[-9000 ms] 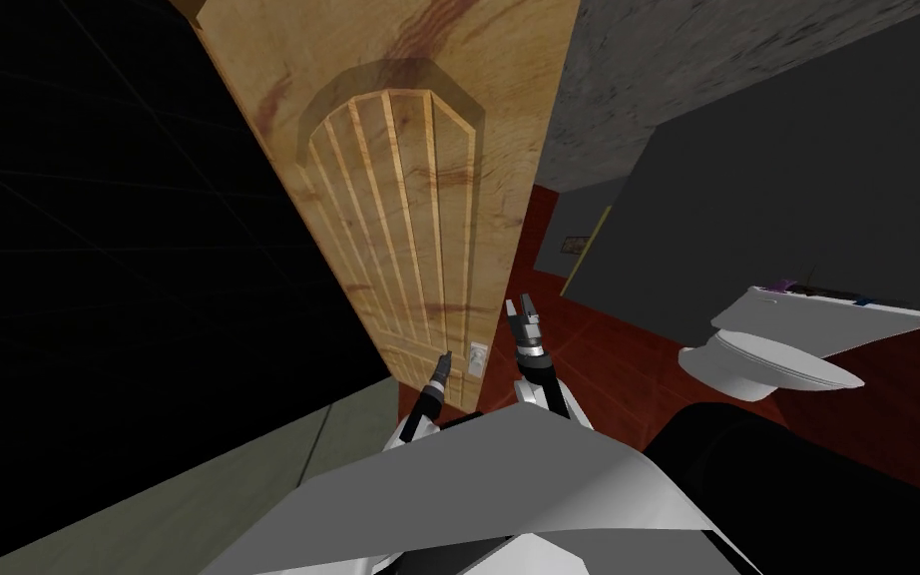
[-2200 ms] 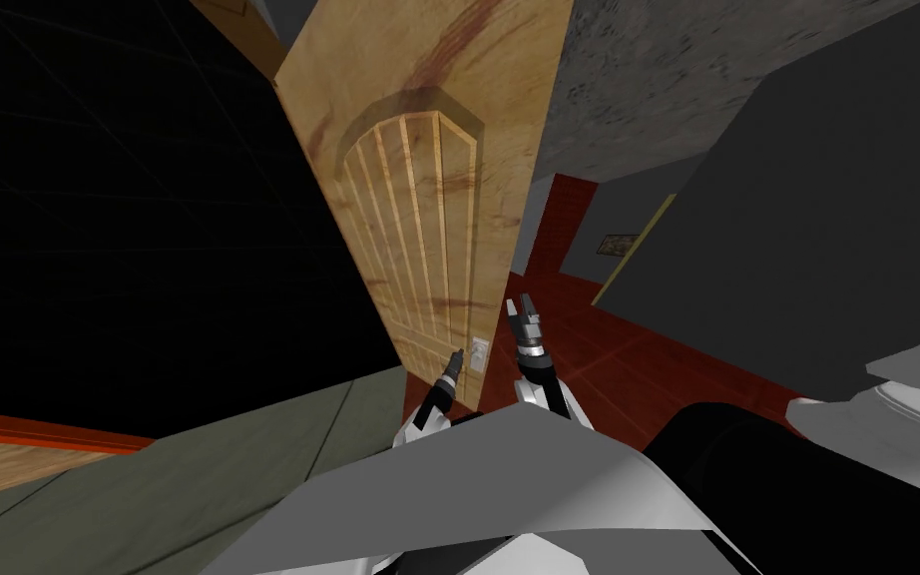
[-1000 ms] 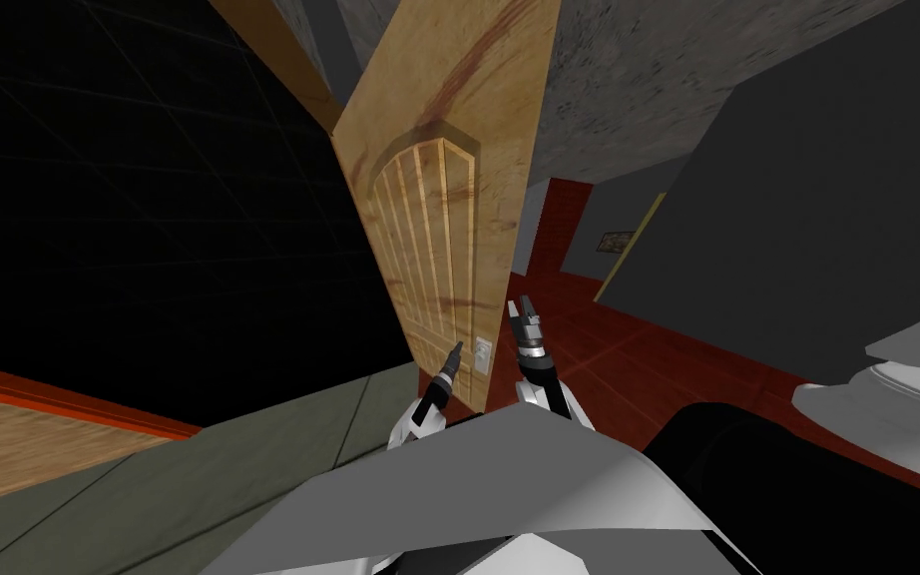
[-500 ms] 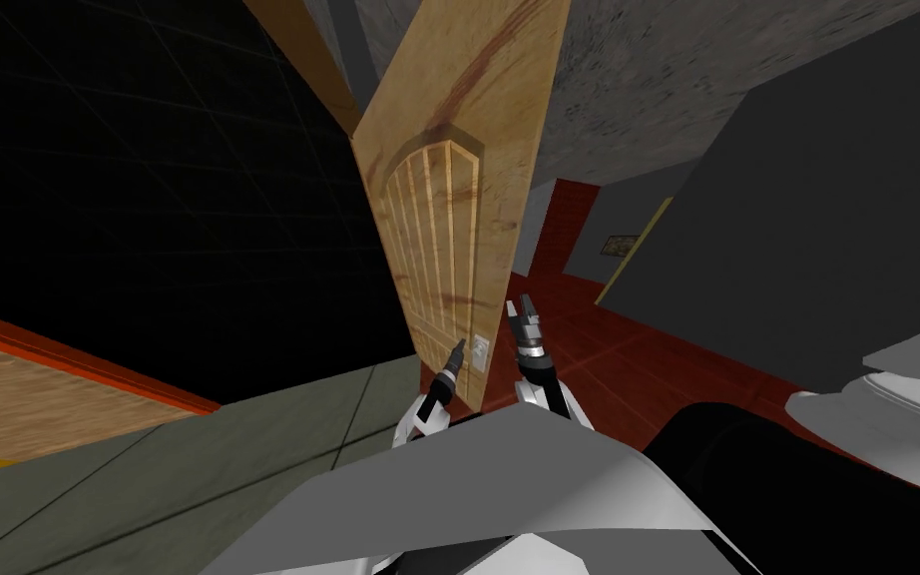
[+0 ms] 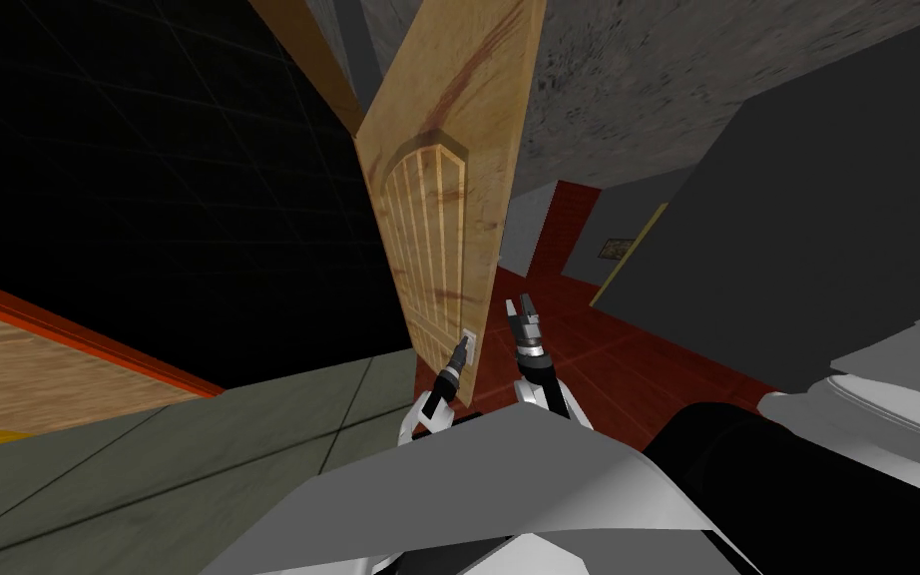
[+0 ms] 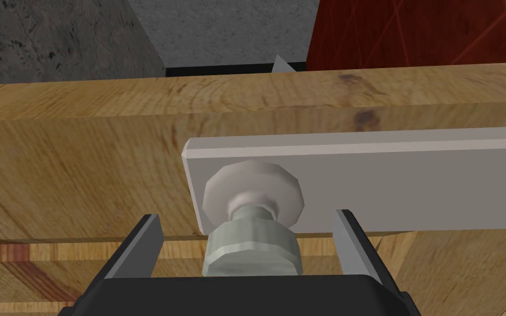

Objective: Push the door open

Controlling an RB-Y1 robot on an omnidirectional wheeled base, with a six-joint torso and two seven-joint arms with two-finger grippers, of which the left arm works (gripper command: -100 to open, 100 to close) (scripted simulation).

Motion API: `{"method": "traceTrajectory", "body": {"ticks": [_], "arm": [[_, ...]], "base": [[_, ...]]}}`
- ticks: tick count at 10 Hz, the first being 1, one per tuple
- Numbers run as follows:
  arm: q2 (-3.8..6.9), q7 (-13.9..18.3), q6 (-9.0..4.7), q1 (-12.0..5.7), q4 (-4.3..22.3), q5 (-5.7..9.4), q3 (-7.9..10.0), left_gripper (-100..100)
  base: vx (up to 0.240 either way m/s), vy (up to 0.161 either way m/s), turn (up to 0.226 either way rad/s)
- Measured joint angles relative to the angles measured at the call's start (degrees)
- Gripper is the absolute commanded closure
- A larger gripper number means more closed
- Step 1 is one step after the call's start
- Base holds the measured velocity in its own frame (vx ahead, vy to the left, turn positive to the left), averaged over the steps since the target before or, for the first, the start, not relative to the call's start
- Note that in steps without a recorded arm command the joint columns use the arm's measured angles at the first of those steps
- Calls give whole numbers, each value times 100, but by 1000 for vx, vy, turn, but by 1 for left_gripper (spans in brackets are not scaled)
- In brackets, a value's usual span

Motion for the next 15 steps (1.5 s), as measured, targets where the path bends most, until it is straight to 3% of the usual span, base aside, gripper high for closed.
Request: {"method": "traceTrajectory", "body": {"ticks": [1, 3, 4, 5, 11, 13, 15], "arm": [[-3, 7, 3, 1, -2, -3, -1, -100], [217, 8, -2, 4, -9, -4, 0, -100], [128, 6, -18, -8, 15, -8, 16, -100], [113, 5, -21, -11, 16, -9, 17, 100], [130, 7, -31, -24, 1, -4, 41, 100], [251, 1, -126, -70, 153, 0, 98, 100], [334, 14, -86, -66, 107, 9, 133, 100]], "base": [[-1, -17, -7], [70, 18, -12], [60, 17, -7], [-10, -1, 9], [8, -26, -1], [110, -156, 0], [160, -184, -24]]}}
